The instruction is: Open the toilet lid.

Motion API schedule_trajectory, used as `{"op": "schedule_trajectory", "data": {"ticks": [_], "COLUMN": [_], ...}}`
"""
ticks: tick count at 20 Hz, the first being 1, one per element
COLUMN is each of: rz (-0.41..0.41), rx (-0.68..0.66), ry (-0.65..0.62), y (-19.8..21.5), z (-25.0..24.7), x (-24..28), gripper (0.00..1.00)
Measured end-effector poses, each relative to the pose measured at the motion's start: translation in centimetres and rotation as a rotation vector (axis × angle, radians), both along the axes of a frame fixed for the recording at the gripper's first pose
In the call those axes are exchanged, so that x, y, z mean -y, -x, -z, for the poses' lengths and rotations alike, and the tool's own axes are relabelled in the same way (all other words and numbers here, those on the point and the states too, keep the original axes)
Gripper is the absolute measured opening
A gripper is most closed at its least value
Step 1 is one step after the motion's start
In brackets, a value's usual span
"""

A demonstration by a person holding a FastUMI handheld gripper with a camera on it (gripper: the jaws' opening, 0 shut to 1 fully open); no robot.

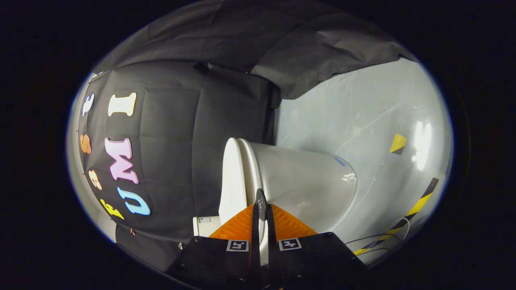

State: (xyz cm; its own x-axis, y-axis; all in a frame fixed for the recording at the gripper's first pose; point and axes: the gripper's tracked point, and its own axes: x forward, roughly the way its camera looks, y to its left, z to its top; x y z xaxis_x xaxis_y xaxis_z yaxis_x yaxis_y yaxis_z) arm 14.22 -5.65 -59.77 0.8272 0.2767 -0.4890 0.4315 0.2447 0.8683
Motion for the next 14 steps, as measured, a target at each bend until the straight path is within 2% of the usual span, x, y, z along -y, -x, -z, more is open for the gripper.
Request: {"op": "schedule_trajectory", "data": {"ticks": [6, 11, 14], "rz": [0.013, -0.061, -0.063], "rx": [0.009, 0.039, 0.069], "ry": [-0.016, 0.13, 0.157], "y": [-0.7, -1.8, -2.8], "z": [0.0, -2.4, -5.7], "x": [-0.2, -0.8, -1.3], "gripper": [0.12, 0.12, 0.13]}}
